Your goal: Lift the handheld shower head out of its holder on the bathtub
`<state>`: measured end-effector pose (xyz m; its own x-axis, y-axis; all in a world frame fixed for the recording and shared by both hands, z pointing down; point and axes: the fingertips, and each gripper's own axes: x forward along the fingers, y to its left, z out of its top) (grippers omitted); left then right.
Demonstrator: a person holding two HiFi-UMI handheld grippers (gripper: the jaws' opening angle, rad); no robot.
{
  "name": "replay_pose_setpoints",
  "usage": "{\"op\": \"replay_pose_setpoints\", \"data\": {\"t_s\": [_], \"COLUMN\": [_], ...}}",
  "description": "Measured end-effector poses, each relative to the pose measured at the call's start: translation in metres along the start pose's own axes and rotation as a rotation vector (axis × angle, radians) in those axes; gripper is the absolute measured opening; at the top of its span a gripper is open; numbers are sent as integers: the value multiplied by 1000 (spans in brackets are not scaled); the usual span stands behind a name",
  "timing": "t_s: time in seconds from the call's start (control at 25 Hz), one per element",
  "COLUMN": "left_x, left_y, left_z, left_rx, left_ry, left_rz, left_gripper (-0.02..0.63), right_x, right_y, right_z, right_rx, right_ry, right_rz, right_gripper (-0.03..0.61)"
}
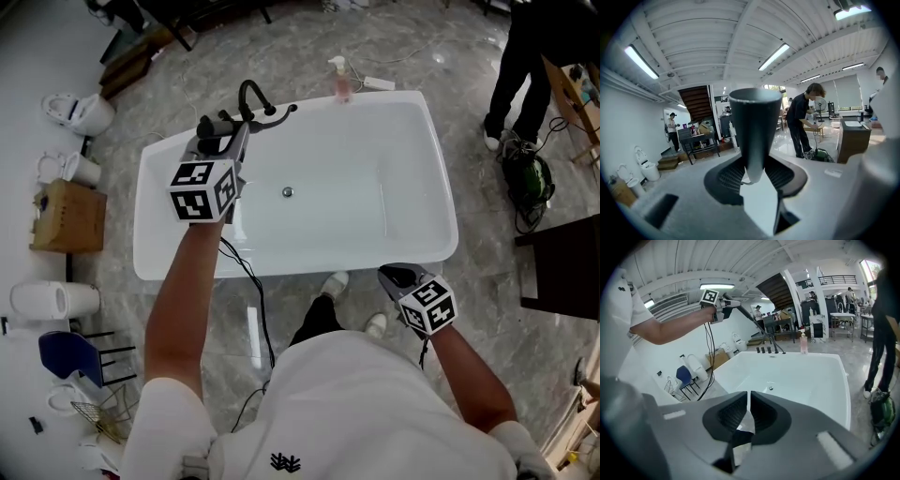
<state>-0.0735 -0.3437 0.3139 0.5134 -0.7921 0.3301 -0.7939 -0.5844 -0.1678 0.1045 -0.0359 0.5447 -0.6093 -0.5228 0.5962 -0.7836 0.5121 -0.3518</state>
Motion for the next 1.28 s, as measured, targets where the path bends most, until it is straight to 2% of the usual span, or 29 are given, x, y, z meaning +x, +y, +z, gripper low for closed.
{"op": "replay_pose_setpoints", "data": {"t_s": [0.64,0.92,1.28], "left_x": [-109,-144,-174], "left_y": [-25,-37,-49], "left_z": [12,14,14], "left_rx": [4,23,4], "left_ry": [-56,-61,-60], "left_rz": [37,37,33], "left_gripper": [138,138,138], "right_x": [-8,-8,-4], "right_y": [24,31,33], "right_z": [4,8,14], "right_rx": [-64,-83,-107], "right_ry": [-6,-9,-5], "right_rz": [37,51,71], "right_gripper": [35,35,35]}}
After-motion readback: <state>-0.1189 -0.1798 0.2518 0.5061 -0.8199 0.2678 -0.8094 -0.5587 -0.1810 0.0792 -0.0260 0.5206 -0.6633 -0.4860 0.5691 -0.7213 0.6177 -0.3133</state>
